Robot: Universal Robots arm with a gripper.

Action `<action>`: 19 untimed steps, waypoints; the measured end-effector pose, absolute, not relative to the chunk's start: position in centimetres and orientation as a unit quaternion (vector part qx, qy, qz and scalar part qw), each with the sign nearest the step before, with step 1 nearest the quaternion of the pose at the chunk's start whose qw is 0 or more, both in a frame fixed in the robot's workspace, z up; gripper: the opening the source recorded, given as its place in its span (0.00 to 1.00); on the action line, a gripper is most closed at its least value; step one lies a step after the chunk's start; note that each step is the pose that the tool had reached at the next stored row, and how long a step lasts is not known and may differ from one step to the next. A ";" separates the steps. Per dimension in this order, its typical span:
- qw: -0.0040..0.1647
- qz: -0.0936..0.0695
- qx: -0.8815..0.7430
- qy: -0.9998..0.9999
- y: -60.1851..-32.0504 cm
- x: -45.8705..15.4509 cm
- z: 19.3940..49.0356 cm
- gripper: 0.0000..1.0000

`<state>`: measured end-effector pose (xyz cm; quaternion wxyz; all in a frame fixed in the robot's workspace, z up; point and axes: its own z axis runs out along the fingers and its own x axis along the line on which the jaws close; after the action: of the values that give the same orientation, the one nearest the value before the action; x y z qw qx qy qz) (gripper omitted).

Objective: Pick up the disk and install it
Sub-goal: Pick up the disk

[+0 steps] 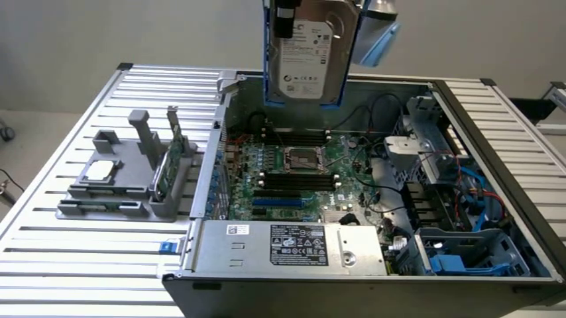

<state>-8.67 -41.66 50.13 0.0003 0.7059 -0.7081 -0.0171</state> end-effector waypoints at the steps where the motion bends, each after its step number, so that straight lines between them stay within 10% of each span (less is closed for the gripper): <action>1: 0.000 -0.017 0.706 -0.708 -42.0 -8.5 50.1 0.33; 19: 0.000 -0.017 0.706 -0.708 -47.7 -4.3 49.9 0.33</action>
<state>-4.29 -47.75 49.90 0.0004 0.7059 -0.7081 -0.0170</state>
